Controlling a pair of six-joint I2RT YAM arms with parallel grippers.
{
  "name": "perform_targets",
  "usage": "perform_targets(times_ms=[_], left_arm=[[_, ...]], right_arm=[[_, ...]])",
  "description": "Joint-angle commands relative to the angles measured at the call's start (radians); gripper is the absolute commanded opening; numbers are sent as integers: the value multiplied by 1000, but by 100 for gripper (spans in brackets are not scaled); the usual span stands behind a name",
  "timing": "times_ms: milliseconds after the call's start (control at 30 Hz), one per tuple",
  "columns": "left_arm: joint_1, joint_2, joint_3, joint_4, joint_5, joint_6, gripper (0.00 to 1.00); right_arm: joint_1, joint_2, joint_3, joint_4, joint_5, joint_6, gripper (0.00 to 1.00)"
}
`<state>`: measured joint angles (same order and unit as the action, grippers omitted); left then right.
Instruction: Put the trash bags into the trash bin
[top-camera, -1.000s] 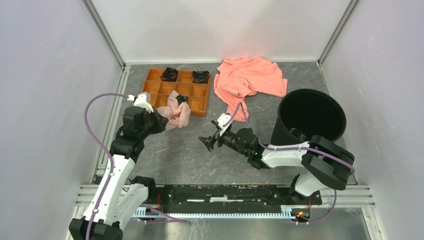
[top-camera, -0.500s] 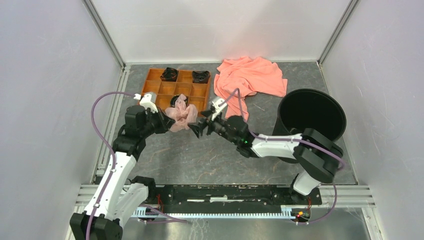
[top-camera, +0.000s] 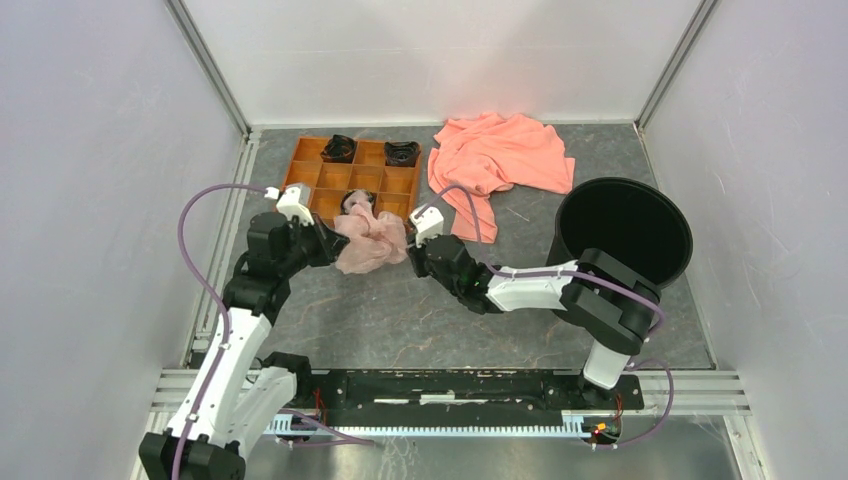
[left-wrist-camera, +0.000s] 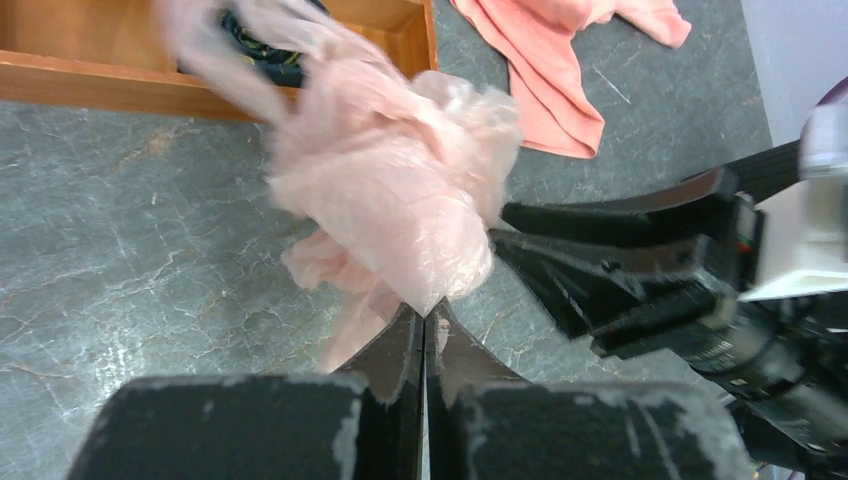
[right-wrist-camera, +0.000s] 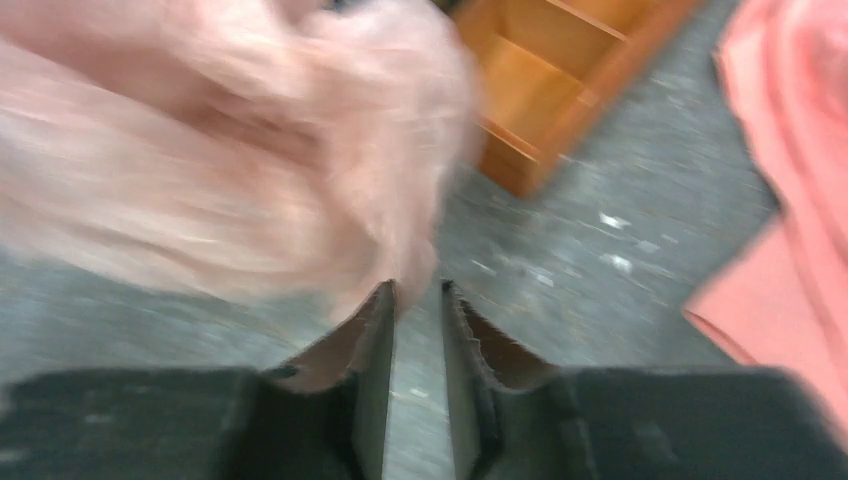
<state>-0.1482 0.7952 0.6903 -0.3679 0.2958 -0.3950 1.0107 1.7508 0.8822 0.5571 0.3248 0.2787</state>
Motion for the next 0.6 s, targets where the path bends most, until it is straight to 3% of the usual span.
perform_targets(times_ms=[0,67,333,500,567], left_arm=[[-1,-47,-1,28,-53,53,2],[-1,-58,0,26,-61,52,2],[-2,-100,-4,33,-33,52,2],[-2,-117,-14,46,-34,42,2],[-2,-103,-12,46,-33,41,2]], right_arm=[[-30,-60,-20,-23,119,-81,13],[-38,-63,-17,-40,124,-94,4],[-39,-128,-85,33,36,-149,5],[-52,-110,-77,11,39,-210,23],[-54,-110,-59,-23,21,-260,34]])
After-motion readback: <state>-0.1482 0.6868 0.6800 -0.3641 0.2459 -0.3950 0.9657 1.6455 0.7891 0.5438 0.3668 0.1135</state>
